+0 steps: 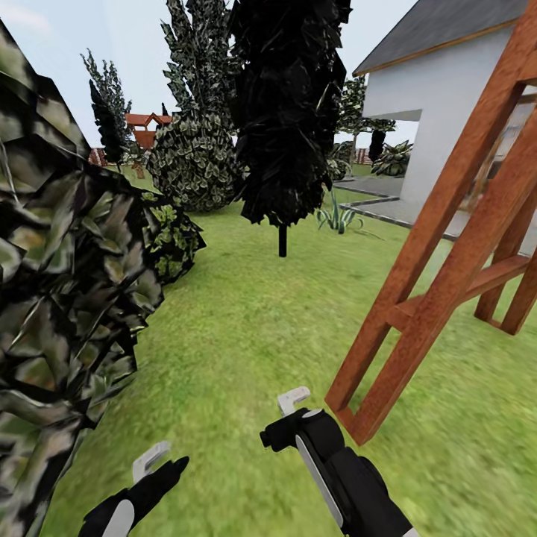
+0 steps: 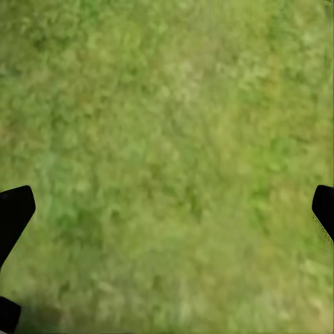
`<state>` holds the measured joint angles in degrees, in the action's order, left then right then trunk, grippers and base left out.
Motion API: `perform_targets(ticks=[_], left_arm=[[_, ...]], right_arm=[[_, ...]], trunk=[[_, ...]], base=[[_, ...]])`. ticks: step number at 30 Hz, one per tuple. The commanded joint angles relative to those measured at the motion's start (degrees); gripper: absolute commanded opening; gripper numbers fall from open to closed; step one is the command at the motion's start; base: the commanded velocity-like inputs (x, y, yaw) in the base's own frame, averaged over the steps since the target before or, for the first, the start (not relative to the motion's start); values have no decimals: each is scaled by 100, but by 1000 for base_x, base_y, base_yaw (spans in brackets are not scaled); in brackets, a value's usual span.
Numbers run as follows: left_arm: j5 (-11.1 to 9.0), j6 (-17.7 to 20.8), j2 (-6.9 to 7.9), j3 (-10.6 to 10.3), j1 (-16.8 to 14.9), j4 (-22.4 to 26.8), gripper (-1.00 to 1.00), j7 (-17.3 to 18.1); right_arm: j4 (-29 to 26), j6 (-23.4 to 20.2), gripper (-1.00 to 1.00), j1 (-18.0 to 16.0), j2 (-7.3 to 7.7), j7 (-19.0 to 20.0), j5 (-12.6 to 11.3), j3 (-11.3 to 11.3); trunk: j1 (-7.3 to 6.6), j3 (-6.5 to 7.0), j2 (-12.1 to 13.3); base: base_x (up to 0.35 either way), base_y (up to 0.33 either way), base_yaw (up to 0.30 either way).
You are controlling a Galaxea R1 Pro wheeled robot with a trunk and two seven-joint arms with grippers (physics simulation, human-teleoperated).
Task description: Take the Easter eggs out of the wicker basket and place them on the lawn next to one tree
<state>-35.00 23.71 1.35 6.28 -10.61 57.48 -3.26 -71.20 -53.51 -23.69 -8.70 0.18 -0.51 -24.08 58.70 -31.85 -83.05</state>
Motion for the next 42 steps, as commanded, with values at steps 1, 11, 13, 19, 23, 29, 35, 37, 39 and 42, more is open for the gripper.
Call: perform_targets(ticks=[1,11,13,19,23,29,35,37,39,42], left_arm=[[-60,33,2,0,-2,9,100,-34],[-60,37,5,-1,-2,2,100,-34],[-60,37,5,0,-2,1,100,-34],[-60,37,5,-3,-1,0,100,-33],[-60,37,5,-2,-2,0,100,-34],[-60,37,5,-3,-2,0,100,-28],[-60,37,5,-3,0,0,100,-26],[-60,37,5,-4,-1,0,100,-25],[-60,37,5,-4,-1,0,100,-25],[-60,37,5,-4,1,0,100,-25]], right_arm=[[-13,-27,100,-4,0,1,-2,1],[-41,-36,100,-2,0,-1,-2,6],[-45,-36,100,-3,0,-1,-2,7],[-51,-37,100,2,0,-1,-2,-1],[-52,-35,100,4,0,-1,-2,-4],[-52,-30,100,4,0,-1,-2,-22],[-52,-28,100,5,0,-1,-2,-29],[-52,-28,100,5,0,-1,-2,-32],[-52,-28,100,5,0,-1,-2,-31],[-52,-28,100,5,0,-1,-2,-28]], trunk=[[3,-6,-3],[3,-6,-3],[3,-6,-3],[3,-6,-3],[3,-6,-3],[3,-6,-3],[3,-6,-3],[3,-6,-3],[3,-6,-3],[3,-6,-3]], base=[[309,90,-60],[313,82,-153],[314,79,-53],[314,83,-18],[314,100,-4],[314,115,-1],[313,118,0],[314,87,0],[317,46,0],[320,21,0]])
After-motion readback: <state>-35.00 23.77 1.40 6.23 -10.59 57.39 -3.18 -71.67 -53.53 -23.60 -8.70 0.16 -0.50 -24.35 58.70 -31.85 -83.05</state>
